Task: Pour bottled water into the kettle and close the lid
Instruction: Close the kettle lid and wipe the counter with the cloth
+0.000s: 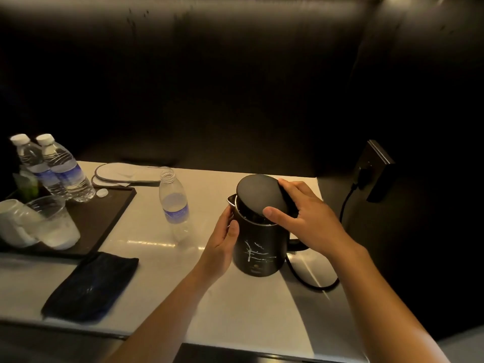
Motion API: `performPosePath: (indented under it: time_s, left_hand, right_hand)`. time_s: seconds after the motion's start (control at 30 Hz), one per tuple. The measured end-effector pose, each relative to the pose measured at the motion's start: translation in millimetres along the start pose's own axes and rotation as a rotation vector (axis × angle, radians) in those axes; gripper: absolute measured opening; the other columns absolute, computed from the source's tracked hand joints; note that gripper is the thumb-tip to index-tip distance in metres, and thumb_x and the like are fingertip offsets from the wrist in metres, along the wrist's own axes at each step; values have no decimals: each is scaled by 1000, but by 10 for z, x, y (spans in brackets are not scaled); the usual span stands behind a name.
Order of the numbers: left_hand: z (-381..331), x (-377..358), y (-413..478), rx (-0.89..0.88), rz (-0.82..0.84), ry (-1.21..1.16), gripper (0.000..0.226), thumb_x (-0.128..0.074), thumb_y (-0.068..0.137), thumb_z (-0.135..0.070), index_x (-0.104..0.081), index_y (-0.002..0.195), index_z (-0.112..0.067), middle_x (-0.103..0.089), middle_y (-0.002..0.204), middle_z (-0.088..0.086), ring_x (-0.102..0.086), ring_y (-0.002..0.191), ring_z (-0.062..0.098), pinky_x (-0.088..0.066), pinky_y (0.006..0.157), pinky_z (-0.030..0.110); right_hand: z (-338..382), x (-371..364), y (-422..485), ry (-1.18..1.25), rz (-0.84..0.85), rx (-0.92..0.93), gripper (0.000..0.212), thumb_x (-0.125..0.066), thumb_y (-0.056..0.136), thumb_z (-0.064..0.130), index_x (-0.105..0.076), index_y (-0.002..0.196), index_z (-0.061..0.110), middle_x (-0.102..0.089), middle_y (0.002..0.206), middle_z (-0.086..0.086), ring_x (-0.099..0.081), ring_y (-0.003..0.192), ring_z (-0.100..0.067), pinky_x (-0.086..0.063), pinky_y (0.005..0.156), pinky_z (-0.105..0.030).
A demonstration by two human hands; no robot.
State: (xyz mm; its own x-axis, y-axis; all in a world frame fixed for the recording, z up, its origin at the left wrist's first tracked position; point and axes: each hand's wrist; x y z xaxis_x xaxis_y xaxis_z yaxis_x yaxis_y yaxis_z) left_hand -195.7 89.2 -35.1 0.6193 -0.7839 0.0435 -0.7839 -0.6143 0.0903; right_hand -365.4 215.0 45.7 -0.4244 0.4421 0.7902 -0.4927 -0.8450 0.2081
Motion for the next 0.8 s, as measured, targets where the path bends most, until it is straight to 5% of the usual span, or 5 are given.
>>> performPosePath:
  time_s: [0.27,0.43,0.6,0.7,0.8]
  left_hand:
    - [83,142,-142,-1,-73,200,43,-37,96,-67,-25,136,-77,-33,148,-46,-30,139,-17,-34,112,17]
    - [306,695,-612,36,-334,347,59,-45,97,-62,-35,152,-41,-40,158,-12,-40,141,7,-34,111,36]
    - [473,1645,-1024,89,-594,919,45,-48,101,-40,-56,136,-13,-59,140,12,-53,130,30,-43,106,53]
    - [608,2124,-1148,235,-566,1251,55,-32,98,-53,-57,136,-22,-59,142,10,-51,133,32,-39,107,59]
    - [836,2343,-1247,445,-361,1357,63,-23,95,-67,-22,155,-47,-27,167,2,-21,153,30,-18,118,59]
  right_hand:
    - [-22,-54,-30,-86,-19,35,98,-38,70,97,-32,150,40,-43,146,14,-43,109,-5,-40,73,-23]
    - [-21,-123,25,-128,-33,-3,93,-40,64,102,-32,137,44,-49,139,8,-50,96,-11,-41,60,-24]
    - [23,-286,114,-269,-39,-34,107,-31,62,105,-27,142,34,-44,145,-1,-56,100,-23,-38,61,-29]
    - [41,-315,128,-316,-61,-36,113,-26,63,105,-29,146,28,-44,146,-5,-59,110,-31,-42,67,-34]
    - [61,-303,105,-291,-72,-50,114,-26,63,105,-31,146,26,-45,144,-6,-58,110,-33,-41,69,-35]
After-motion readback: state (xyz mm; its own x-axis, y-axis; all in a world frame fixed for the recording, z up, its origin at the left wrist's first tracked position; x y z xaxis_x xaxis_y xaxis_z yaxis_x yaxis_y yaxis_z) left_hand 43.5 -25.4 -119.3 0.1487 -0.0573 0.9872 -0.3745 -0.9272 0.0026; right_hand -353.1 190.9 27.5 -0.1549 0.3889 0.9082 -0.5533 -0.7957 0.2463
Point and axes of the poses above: each hand's wrist, its own y-axis towards the middle knuckle, its own x-axis out of the back of the hand, z = x × y
